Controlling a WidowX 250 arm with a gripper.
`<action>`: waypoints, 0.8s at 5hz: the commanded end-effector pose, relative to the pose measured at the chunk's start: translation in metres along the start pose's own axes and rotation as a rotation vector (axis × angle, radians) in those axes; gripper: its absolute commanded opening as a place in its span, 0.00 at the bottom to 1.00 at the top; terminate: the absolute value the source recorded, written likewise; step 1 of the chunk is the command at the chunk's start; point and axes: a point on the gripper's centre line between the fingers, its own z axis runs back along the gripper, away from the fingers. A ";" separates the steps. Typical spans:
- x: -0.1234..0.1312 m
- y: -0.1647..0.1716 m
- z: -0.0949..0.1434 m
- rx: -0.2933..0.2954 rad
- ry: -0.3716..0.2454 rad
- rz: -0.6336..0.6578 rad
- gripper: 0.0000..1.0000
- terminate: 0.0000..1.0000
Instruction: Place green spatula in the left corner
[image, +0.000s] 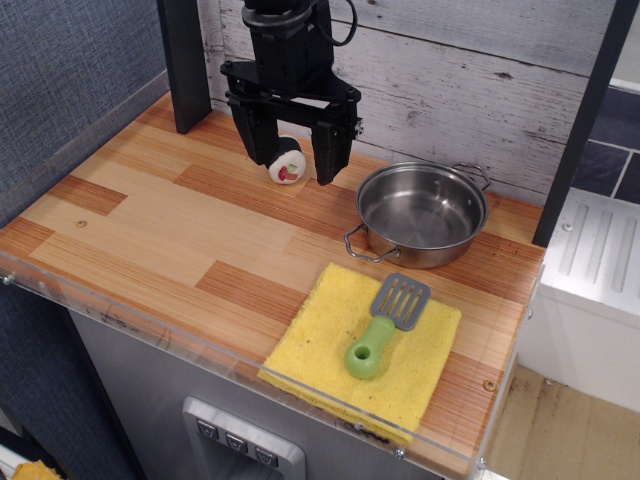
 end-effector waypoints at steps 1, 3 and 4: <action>0.000 0.000 0.000 0.000 0.000 0.000 1.00 0.00; -0.033 -0.060 -0.031 -0.017 0.005 -0.094 1.00 0.00; -0.049 -0.082 -0.043 -0.016 0.021 -0.138 1.00 0.00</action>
